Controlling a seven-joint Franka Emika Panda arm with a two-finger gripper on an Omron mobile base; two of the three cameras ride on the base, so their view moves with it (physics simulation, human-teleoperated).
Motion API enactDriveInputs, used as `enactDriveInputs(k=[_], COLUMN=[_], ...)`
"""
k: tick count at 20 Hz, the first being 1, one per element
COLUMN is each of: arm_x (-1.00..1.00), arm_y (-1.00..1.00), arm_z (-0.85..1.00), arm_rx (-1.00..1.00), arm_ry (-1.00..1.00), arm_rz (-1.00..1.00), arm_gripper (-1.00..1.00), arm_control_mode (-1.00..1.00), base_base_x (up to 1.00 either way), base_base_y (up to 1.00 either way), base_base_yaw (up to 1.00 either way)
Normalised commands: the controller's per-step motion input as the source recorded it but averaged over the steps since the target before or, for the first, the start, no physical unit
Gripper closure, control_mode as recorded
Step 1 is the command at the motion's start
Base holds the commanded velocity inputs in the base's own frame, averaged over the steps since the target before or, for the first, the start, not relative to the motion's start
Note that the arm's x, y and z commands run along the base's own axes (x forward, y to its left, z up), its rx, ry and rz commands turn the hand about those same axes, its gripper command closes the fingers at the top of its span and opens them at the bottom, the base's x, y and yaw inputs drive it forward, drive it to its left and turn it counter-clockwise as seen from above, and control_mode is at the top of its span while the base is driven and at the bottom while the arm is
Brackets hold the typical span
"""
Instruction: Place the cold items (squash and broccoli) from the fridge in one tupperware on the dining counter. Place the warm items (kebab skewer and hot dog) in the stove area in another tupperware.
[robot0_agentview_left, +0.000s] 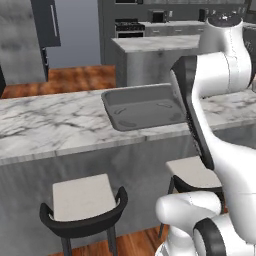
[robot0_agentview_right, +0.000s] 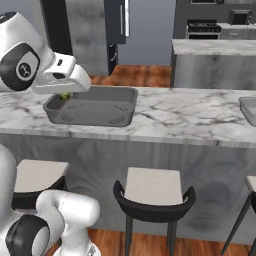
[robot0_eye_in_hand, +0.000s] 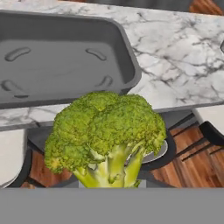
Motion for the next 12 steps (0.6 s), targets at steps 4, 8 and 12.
enactDriveInputs(k=[4,8,12], arm_x=[0.98,0.93,0.83], arm_y=[0.0,-0.02,-0.1], arm_z=[-0.22,-0.41,-0.61], arm_rx=[0.01,0.02,0.03], arm_ry=[0.19,0.15,0.06], arm_rz=[0.01,0.07,0.11], arm_gripper=[1.0,1.0,1.0], arm_control_mode=[-1.0,-1.0,-1.0], base_base_x=[0.0,0.0,0.0], base_base_y=[0.0,0.0,0.0], base_base_yaw=[0.0,0.0,0.0])
